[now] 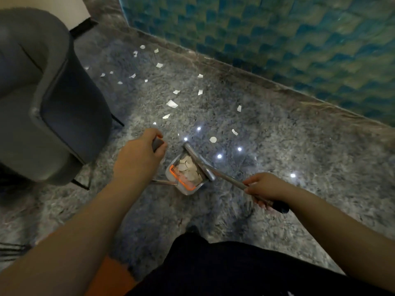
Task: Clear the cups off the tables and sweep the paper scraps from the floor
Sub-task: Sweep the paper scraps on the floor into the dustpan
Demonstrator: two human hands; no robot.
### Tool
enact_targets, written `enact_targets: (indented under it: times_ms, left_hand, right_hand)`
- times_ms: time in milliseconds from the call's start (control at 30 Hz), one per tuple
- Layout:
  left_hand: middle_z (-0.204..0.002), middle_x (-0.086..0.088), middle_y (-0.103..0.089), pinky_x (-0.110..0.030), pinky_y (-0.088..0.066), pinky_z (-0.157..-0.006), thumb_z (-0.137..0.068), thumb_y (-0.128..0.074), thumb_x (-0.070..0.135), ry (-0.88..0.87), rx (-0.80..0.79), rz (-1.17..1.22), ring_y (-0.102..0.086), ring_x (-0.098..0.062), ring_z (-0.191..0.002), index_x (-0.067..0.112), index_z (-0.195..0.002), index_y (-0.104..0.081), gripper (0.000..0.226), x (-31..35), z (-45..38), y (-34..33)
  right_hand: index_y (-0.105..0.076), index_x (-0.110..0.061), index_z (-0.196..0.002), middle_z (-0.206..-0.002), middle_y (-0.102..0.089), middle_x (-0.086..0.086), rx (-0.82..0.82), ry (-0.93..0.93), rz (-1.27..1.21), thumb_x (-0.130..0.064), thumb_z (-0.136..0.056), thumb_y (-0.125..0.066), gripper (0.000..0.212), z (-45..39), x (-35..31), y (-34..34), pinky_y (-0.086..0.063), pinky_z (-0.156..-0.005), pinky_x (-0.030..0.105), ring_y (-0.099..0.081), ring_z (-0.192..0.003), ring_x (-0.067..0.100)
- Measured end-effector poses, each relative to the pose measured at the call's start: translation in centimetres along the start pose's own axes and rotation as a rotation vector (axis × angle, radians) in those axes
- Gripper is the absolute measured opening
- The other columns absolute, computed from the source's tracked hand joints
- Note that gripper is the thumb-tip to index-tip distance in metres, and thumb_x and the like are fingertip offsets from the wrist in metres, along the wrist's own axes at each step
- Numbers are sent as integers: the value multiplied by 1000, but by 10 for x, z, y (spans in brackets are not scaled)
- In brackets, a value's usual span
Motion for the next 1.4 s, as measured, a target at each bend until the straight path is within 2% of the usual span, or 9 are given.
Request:
enact_targets:
  times_ms: [400,633,733,867,1000,1133,1267,1333,1400]
  left_hand:
    - [-69,4,-52,-31,-38,-57,-89,-63,35,-73,-65,-24,-46,-22,-64,30,-94,-52,14,26,-175,-55]
    - [-81,-5,-64,-38,-48,-61,-91,-62,37,-21,-140,-79,-59,-30,-76,27,-98,-53,16,55,-266,-97]
    - [-78,-3,-60,-35,-43,-60,-91,-62,37,-21,-189,-100,-59,-30,-77,23,-100,-55,17,68,-303,-115]
    - [-84,-13,-65,-35,-40,-62,-92,-62,32,-32,-255,-161,-58,-34,-80,16,-104,-56,20,83,-342,-137]
    - [-80,-9,-60,-35,-35,-58,-95,-57,33,-9,-280,-215,-54,-31,-74,17,-102,-50,18,89,-370,-148]
    - [-77,-7,-57,-36,-36,-57,-95,-58,33,-31,-263,-245,-56,-34,-74,17,-102,-48,20,95,-381,-154]
    - [-66,2,-38,-33,-29,-55,-95,-55,35,-46,-266,-270,-45,-28,-65,17,-97,-45,21,101,-379,-160]
    - [-68,-1,-42,-32,-29,-54,-96,-55,35,-57,-272,-255,-49,-30,-65,16,-98,-45,21,102,-377,-161]
    - [-71,-7,-50,-32,-29,-54,-96,-55,35,-66,-263,-259,-54,-33,-68,16,-99,-46,22,102,-375,-160]
  right_hand:
    - [-62,-2,-117,-61,-57,17,102,-17,-15,-4,-92,-54,26,-96,-62,106,-38,-34,19,-49,-36,18]
    - [-60,6,-116,-56,-55,16,81,-42,4,-4,-93,-54,27,-174,-92,196,-38,-34,20,-48,-34,18]
    - [-58,10,-116,-52,-54,14,58,-63,30,-4,-92,-55,28,-207,-107,231,-39,-35,21,-49,-35,20]
    - [-57,10,-116,-51,-55,13,36,-75,96,-1,-90,-56,28,-247,-122,264,-39,-34,21,-50,-31,18]
    - [-62,10,-107,-54,-56,12,-4,-57,250,-5,-89,-55,24,-280,-138,281,-41,-40,24,-53,-39,19]
    - [-63,1,-93,-74,-62,14,-54,-55,414,-9,-92,-50,17,-300,-157,283,-44,-55,29,-54,-57,23]
    - [-63,0,-106,-69,-58,11,-138,-61,451,-8,-94,-50,19,-309,-170,279,-42,-50,26,-51,-52,19]
    - [-61,3,-113,-62,-55,9,-185,-62,414,-5,-94,-51,23,-310,-173,277,-43,-44,25,-51,-45,17]
    - [-61,2,-106,-57,-53,11,-246,-66,386,-4,-95,-50,17,-309,-176,275,-43,-42,24,-50,-37,16]
Point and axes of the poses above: each hand's wrist, its own z-axis away from the middle knuckle, its own y-axis out of the back of the hand, x = y × z, the point moved 2 cm from there along -z, towards the middle knuckle
